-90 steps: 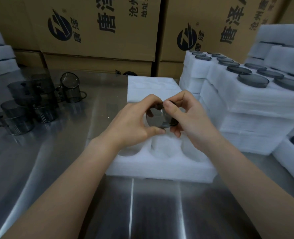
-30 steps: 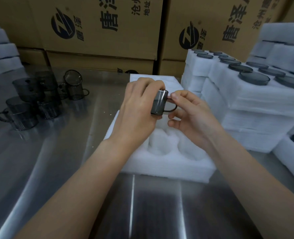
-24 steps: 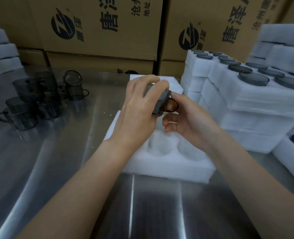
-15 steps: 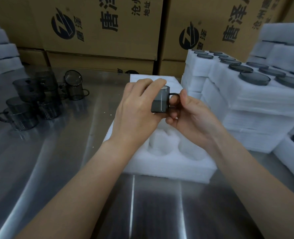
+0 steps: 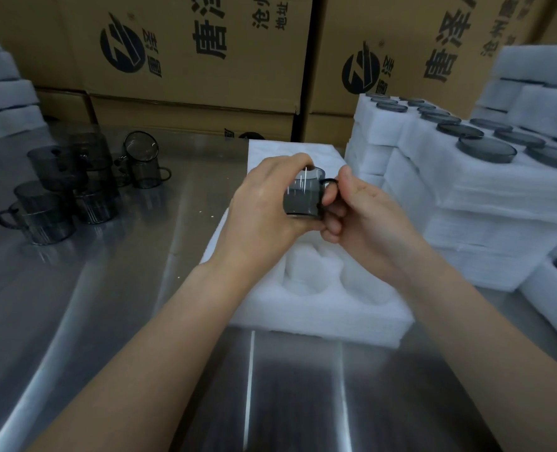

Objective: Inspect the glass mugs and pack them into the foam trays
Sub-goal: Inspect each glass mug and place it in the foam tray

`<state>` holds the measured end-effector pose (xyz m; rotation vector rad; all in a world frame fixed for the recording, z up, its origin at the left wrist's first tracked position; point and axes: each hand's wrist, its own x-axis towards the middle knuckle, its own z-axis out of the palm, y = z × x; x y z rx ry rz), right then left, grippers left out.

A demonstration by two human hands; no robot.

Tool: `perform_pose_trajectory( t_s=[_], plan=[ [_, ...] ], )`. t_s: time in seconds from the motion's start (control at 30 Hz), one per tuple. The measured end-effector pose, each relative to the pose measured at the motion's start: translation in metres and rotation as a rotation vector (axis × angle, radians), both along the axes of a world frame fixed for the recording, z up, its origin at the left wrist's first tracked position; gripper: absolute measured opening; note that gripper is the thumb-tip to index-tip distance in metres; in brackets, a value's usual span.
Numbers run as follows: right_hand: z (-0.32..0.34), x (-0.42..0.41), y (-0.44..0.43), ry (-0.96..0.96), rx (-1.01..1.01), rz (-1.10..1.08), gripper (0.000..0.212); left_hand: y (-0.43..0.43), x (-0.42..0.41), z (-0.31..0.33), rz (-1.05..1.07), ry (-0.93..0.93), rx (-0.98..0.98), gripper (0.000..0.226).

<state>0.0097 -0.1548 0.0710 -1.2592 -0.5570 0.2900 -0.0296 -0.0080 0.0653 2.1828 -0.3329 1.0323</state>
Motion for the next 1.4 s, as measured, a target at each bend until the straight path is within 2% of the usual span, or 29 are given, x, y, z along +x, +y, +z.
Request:
perform_pose_trajectory(
  t_s=[0.1, 0.2, 0.27, 0.33, 0.37, 0.47, 0.57, 0.63, 0.7, 0.77, 0.87, 1.0, 1.2, 1.4],
  plan=[
    [0.002, 0.001, 0.001, 0.099, -0.030, -0.042, 0.048, -0.002, 0.000, -0.003, -0.019, -0.027, 0.082, 0.054],
    [0.000, 0.000, 0.002, 0.127, -0.020, -0.096, 0.051, -0.002, 0.001, -0.004, -0.044, 0.006, 0.043, 0.054],
    [0.000, 0.001, 0.000, 0.112, 0.047, -0.144, 0.044, -0.002, 0.000, -0.002, -0.066, 0.084, -0.065, 0.060],
    [0.000, 0.001, -0.002, 0.046, 0.073, -0.185, 0.026, -0.002, -0.002, -0.002, -0.091, 0.133, -0.144, 0.068],
    [0.000, 0.001, -0.002, 0.009, 0.069, -0.168, 0.028, -0.002, -0.002, -0.002, -0.098, 0.140, -0.155, 0.070],
    [-0.001, -0.004, 0.001, -0.069, -0.006, -0.048, 0.055, -0.002, -0.003, -0.003, -0.119, 0.189, -0.166, 0.078],
    [-0.004, -0.010, 0.006, -0.108, -0.077, -0.076, 0.065, -0.002, -0.003, -0.003, -0.126, 0.189, -0.149, 0.060],
    [-0.006, -0.011, 0.008, -0.186, -0.105, -0.168, 0.058, -0.003, -0.003, -0.003, -0.116, 0.143, -0.106, 0.058],
    [-0.007, -0.013, 0.011, -0.342, -0.154, -0.249, 0.039, -0.005, -0.003, -0.004, -0.103, 0.044, -0.037, 0.066],
    [-0.006, -0.015, 0.013, -0.499, -0.208, -0.310, 0.023, -0.008, -0.005, -0.004, -0.100, -0.025, -0.027, 0.065],
    [-0.005, -0.016, 0.013, -0.588, -0.243, -0.356, 0.020, -0.009, -0.005, -0.004, -0.090, -0.059, -0.052, 0.061],
    [-0.004, -0.017, 0.011, -0.456, -0.161, -0.347, 0.023, -0.008, -0.005, -0.003, -0.126, -0.050, -0.069, 0.060],
    [0.000, -0.012, 0.006, -0.109, 0.003, -0.318, 0.033, -0.006, -0.008, 0.000, -0.211, 0.021, -0.132, 0.065],
    [0.000, -0.005, 0.006, 0.188, 0.098, 0.032, 0.050, -0.004, -0.009, 0.002, -0.253, 0.066, -0.211, 0.063]
  ],
)
